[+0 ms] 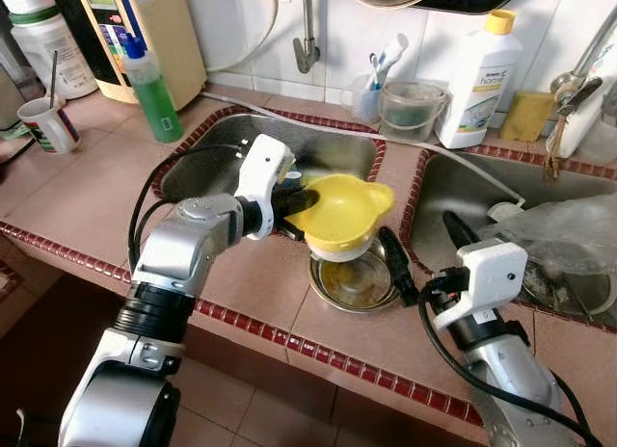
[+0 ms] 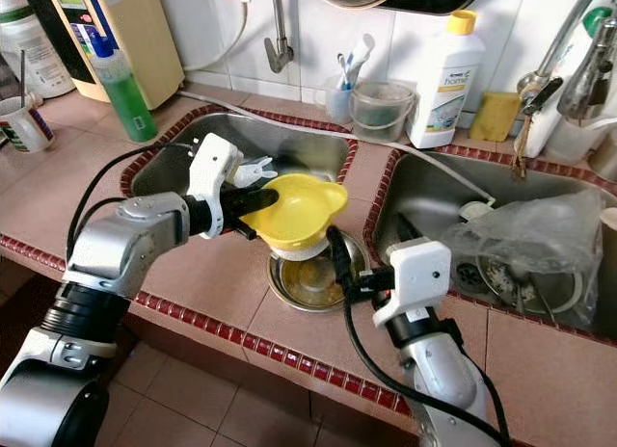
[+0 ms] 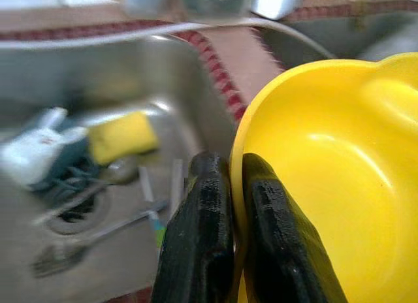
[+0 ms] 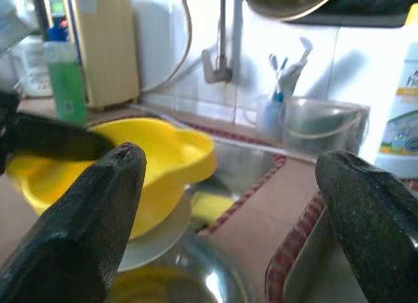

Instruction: Kitchen organization

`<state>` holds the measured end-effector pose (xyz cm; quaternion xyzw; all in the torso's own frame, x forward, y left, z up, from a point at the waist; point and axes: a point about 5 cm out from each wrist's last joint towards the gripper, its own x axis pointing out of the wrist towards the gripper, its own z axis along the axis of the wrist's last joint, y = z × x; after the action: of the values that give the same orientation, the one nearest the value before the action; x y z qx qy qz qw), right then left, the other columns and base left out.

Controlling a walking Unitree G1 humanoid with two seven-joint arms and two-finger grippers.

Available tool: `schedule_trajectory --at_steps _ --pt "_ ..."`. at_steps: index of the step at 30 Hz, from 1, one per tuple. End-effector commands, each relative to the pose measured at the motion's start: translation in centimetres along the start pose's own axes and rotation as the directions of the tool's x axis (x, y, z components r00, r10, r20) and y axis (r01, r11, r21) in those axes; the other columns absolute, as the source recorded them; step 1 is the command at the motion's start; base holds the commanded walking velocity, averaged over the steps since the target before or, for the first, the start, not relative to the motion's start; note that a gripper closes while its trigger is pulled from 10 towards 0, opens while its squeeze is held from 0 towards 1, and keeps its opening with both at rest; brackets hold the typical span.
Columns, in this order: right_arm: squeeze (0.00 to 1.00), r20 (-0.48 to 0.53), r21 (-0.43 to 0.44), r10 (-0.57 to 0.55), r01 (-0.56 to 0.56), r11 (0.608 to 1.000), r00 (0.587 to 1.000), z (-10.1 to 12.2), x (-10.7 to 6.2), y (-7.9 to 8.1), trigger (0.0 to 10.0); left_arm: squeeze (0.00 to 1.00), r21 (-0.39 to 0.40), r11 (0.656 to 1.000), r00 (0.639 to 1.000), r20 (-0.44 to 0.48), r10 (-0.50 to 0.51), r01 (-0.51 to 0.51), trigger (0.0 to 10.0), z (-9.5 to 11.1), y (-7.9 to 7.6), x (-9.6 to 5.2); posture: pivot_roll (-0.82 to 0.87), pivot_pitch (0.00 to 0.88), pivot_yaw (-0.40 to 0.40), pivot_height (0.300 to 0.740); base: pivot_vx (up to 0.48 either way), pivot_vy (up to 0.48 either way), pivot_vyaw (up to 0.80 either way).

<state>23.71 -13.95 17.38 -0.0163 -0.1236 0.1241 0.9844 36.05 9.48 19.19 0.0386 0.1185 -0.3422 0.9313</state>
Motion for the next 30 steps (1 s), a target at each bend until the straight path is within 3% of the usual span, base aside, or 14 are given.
schedule_trajectory --at_steps 1,10,15,18,30 --pt "0.0 -0.004 0.003 -0.028 0.028 1.0 1.0 0.0 0.4 -0.4 10.0 0.0 0.014 0.999 0.999 0.003 0.048 -0.048 10.0 -0.7 0.3 0.0 -0.06 0.028 0.052 0.74 0.0 0.0 0.0" --pt "0.0 -0.035 -0.006 -0.098 0.098 0.995 0.995 -0.5 2.2 -1.2 10.0 0.0 0.052 0.971 0.971 0.066 0.229 -0.233 10.0 -1.9 1.0 0.6 -0.04 0.0 0.028 0.74 0.0 0.0 0.0" --pt "0.0 -0.03 -0.012 -0.129 0.128 0.992 0.991 -0.5 3.1 -1.6 10.0 0.0 -0.039 0.943 0.936 0.111 0.334 -0.332 10.0 -2.2 2.2 0.4 -0.04 0.0 0.017 0.74 0.0 0.0 0.0" --pt "0.0 -0.026 -0.012 -0.127 0.127 0.992 0.992 -0.5 3.3 -1.5 10.0 0.0 -0.05 0.943 0.935 0.122 0.333 -0.329 10.0 -2.2 2.2 0.4 -0.04 0.0 0.015 0.74 0.0 0.0 0.0" --pt "0.0 -0.009 -0.024 -0.116 0.116 0.993 0.993 -0.4 3.7 -1.7 10.0 0.0 -0.075 0.985 0.963 0.21 0.167 -0.155 10.0 -0.7 1.1 0.8 -0.05 0.0 0.025 0.74 0.0 0.0 0.0"
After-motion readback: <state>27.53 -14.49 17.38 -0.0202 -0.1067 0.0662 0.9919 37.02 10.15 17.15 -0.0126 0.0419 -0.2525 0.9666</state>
